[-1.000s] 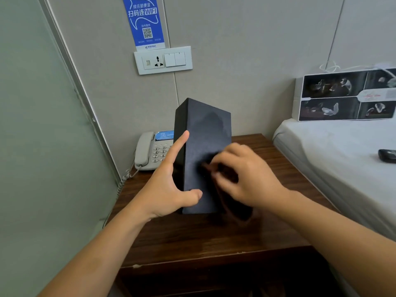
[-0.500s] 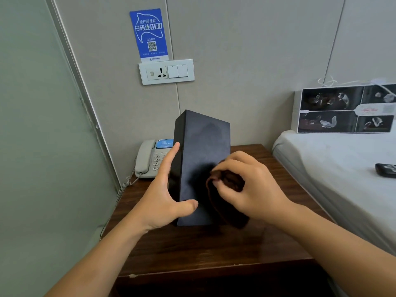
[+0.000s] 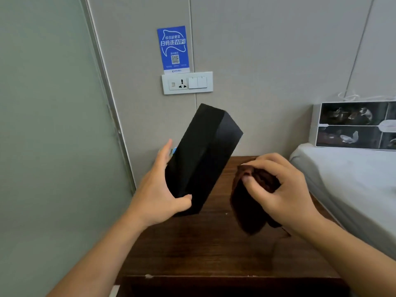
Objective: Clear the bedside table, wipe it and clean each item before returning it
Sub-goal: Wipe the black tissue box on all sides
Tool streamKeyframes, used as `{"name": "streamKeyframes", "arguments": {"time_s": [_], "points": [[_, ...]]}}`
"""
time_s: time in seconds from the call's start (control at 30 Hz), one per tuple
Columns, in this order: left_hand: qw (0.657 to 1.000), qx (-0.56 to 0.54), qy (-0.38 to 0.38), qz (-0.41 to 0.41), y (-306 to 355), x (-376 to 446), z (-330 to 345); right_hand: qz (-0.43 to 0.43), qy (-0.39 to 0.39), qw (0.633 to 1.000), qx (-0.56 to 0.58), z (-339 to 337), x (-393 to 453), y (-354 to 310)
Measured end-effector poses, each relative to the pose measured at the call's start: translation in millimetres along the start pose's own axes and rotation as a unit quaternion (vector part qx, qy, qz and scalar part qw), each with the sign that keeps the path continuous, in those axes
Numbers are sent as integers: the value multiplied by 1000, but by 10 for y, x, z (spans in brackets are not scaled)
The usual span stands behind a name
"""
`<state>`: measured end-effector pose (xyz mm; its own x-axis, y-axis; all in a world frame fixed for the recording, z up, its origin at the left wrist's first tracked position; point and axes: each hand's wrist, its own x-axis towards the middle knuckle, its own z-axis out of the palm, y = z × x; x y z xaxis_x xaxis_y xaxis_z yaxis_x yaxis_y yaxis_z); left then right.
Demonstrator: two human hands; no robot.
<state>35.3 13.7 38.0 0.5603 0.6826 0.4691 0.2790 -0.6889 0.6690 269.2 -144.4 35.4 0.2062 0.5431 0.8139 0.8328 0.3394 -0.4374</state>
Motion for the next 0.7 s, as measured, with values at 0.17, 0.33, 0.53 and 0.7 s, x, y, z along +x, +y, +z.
{"name": "streamKeyframes", "arguments": {"time_s": [0.17, 0.33, 0.53, 0.7], "points": [[982, 178, -15, 54, -131, -25, -208, -19, -49, 999, -7, 70, -52, -34], [933, 333, -60, 122, -339, -30, -195, 19, -142, 990, 8, 151, -63, -122], [902, 375, -116, 181, -434, -33, -143, 210, -309, 928, -5, 182, -17, -134], [911, 353, -148, 156, -387, -24, -163, 244, -351, 902, -54, 227, -3, -119]]}}
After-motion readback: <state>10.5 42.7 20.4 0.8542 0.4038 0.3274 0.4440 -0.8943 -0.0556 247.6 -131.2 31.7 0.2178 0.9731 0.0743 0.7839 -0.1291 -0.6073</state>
